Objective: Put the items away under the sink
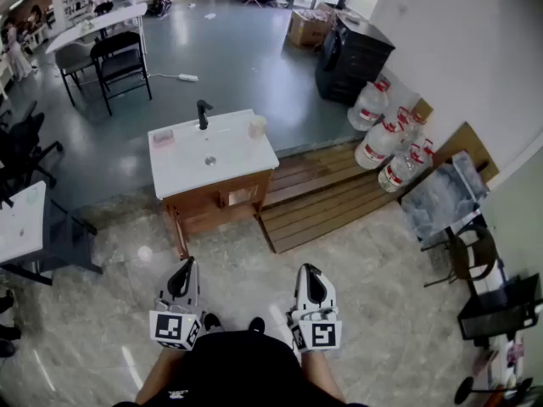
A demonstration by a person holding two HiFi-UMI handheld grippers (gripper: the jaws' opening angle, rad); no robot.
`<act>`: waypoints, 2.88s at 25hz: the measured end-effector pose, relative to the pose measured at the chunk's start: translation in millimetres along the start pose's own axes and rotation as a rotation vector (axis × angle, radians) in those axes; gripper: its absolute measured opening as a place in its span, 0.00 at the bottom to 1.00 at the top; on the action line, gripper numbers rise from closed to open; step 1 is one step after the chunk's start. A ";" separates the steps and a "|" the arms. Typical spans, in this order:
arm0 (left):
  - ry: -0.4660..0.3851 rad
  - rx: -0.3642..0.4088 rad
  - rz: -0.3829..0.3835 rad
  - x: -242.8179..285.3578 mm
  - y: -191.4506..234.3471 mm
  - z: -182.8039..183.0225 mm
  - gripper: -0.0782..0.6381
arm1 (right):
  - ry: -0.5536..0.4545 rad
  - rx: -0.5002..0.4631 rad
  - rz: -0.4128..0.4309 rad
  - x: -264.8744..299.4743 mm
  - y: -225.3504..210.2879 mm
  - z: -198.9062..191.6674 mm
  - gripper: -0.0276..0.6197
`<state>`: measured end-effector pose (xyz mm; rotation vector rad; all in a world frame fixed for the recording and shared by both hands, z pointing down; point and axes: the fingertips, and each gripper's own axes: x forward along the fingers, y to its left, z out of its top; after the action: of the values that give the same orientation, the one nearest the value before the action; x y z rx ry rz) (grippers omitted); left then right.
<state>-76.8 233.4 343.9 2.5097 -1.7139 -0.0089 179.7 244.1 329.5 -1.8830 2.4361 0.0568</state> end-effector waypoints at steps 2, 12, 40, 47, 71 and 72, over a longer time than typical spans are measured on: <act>-0.002 0.002 0.002 -1.1 0.6 0.5 0.12 | -0.002 -0.010 0.004 -1.0 0.8 -0.8 0.06; 0.005 -0.002 -0.006 -5.2 -6.1 1.3 0.12 | -0.007 0.008 0.013 -7.2 2.1 1.0 0.06; 0.035 -0.003 -0.025 -16.7 -2.3 -0.6 0.12 | -0.036 0.117 0.036 -9.9 11.9 13.7 0.61; 0.042 -0.005 -0.024 -18.2 20.4 -7.5 0.12 | -0.026 0.103 -0.016 -7.9 12.2 10.1 0.70; 0.085 -0.019 -0.081 2.2 94.0 -18.7 0.12 | -0.007 0.086 -0.113 24.2 42.3 -8.6 0.71; 0.084 -0.020 -0.082 6.0 94.4 -18.0 0.12 | -0.003 0.087 -0.114 28.5 40.2 -10.4 0.72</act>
<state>-161.2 195.3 370.4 2.5259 -1.5720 0.0714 133.4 226.1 337.5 -1.9775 2.2848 -0.0502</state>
